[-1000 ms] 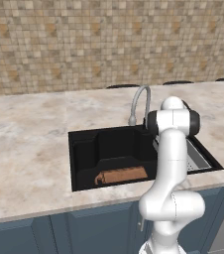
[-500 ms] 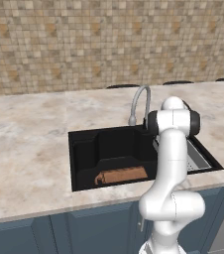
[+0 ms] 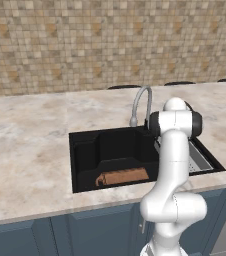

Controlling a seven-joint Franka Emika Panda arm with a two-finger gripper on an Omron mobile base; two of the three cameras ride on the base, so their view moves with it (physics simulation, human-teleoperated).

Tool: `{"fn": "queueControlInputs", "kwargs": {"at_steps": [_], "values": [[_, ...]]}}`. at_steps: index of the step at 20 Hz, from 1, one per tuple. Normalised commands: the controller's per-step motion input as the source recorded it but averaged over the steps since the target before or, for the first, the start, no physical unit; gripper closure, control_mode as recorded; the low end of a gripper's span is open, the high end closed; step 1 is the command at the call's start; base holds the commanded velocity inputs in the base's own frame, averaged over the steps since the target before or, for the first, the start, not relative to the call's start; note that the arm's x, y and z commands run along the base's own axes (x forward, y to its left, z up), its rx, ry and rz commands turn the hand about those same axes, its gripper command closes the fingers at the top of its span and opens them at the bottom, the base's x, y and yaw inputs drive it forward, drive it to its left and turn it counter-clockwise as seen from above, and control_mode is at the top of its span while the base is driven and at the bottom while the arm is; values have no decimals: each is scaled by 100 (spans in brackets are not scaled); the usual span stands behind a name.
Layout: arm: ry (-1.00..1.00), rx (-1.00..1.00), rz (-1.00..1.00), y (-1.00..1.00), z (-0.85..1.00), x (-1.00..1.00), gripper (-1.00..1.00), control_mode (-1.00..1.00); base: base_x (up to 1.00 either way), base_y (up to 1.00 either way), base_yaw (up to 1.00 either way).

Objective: Turn on the sink faucet with hot water and rinse the cutting board for ten seconds, then turn off the faucet. Push the cutting board to reach the water if necessary.

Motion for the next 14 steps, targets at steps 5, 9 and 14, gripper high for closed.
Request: {"fn": "queueControlInputs", "kwargs": {"at_steps": [5,9,14], "values": [[0,4,0,-49,0,-3,-100,-100,0,0,0],[0,4,0,-50,0,0,-100,-100,0,0,0],[0,4,0,-52,0,-1,-100,-100,0,0,0]]}}
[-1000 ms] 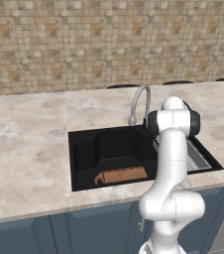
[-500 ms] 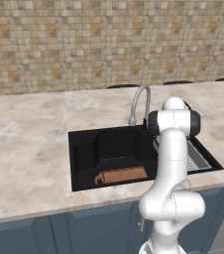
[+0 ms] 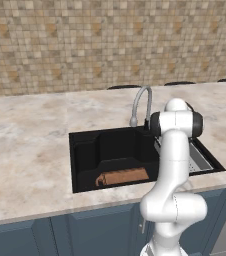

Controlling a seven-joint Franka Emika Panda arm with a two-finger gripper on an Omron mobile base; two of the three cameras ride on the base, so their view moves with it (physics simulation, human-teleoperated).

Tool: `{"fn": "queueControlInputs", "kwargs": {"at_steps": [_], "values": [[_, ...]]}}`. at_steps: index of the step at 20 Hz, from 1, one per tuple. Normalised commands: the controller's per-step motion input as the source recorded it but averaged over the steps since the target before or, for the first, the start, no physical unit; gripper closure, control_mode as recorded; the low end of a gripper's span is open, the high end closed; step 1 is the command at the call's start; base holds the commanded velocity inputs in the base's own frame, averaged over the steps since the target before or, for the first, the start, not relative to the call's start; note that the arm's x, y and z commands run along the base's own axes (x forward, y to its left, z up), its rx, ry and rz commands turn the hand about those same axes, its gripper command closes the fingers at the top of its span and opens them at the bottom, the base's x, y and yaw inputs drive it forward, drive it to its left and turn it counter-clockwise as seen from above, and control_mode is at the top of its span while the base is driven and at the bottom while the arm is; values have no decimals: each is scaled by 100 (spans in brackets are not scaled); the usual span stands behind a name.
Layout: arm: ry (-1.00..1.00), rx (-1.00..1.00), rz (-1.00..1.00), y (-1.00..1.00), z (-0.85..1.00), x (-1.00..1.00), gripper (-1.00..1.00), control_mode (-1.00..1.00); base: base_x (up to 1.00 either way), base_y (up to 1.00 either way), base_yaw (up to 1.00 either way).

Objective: Turn on the sink faucet with hot water and rinse the cutting board for ten seconds, then turn off the faucet. Push the cutting board to reach the water if necessary.

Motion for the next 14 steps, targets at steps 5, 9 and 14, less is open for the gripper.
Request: {"fn": "queueControlInputs", "kwargs": {"at_steps": [5,9,14], "values": [[0,3,0,-54,0,-1,-100,-100,0,0,0],[0,2,0,-52,0,0,-100,-100,0,0,0],[0,0,0,-45,0,0,-100,-100,0,0,0]]}}
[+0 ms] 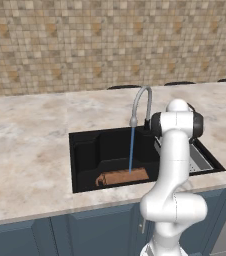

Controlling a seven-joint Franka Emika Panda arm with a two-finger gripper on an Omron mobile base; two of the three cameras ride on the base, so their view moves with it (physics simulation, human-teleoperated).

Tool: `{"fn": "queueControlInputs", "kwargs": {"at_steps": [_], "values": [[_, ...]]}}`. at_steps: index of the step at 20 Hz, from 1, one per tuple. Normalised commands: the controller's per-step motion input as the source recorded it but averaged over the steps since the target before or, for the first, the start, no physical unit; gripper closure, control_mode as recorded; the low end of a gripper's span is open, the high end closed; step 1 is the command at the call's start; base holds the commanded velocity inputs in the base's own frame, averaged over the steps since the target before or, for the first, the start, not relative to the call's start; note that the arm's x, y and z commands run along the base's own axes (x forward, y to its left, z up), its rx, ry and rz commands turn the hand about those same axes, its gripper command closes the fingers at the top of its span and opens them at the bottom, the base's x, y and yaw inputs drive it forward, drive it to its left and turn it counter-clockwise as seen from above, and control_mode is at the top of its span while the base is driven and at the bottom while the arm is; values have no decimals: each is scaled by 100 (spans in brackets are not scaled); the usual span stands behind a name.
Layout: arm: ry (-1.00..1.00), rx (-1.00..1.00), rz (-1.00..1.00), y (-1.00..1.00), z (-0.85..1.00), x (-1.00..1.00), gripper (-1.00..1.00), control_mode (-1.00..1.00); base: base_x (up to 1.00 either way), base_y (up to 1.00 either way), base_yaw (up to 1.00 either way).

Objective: Turn on the sink faucet with hot water and rinse the cutting board for ten seconds, then turn off the faucet. Push the cutting board to reach the water if necessary.

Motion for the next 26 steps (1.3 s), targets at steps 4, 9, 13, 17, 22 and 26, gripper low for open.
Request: {"fn": "queueControlInputs", "kwargs": {"at_steps": [4,9,13,17,22,26], "values": [[0,0,0,-46,0,0,-100,-100,0,0,0],[0,0,0,-26,2,0,-100,-100,0,0,0],[0,0,0,-17,21,0,-100,-100,0,0,0],[0,0,0,-13,30,-11,-100,-100,0,0,0],[0,0,0,-13,32,-22,-100,-100,0,0,0],[0,0,0,-12,32,-27,-100,-100,0,0,0]]}}
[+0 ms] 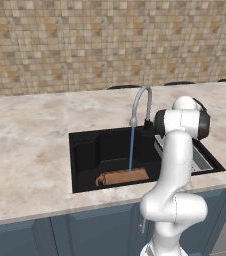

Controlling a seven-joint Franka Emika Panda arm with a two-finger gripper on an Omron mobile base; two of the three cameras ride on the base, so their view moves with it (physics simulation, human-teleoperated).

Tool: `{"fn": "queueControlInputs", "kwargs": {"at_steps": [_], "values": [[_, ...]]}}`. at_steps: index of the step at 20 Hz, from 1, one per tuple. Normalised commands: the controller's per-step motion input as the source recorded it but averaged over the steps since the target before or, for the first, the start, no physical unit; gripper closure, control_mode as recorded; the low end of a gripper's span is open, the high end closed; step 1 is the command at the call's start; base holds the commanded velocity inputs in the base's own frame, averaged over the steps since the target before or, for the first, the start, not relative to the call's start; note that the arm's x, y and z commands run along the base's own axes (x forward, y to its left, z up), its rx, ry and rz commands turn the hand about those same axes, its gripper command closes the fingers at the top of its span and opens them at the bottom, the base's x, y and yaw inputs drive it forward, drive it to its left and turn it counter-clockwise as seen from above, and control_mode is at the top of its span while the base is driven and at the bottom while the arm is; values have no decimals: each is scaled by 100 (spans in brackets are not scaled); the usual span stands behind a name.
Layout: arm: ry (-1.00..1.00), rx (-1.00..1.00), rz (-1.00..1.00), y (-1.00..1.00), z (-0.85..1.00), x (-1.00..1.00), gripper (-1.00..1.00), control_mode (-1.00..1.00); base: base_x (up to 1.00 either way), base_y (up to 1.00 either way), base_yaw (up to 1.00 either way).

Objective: Turn on the sink faucet with hot water and rinse the cutting board for ten seconds, then turn off the faucet. Push the cutting board to reach the water if necessary.

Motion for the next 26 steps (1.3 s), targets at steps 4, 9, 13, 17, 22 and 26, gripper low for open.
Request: {"fn": "queueControlInputs", "kwargs": {"at_steps": [4,9,13,17,22,26], "values": [[1,1,0,-14,27,-27,-100,-100,0,0,0],[7,2,0,-21,10,-12,-100,-100,0,0,0],[15,2,0,-19,1,-2,-100,-100,0,0,0],[22,1,0,-12,0,-1,-100,-100,0,0,0],[22,0,2,-4,0,0,-100,-100,0,0,0],[9,0,9,-2,0,0,-100,-100,0,0,0]]}}
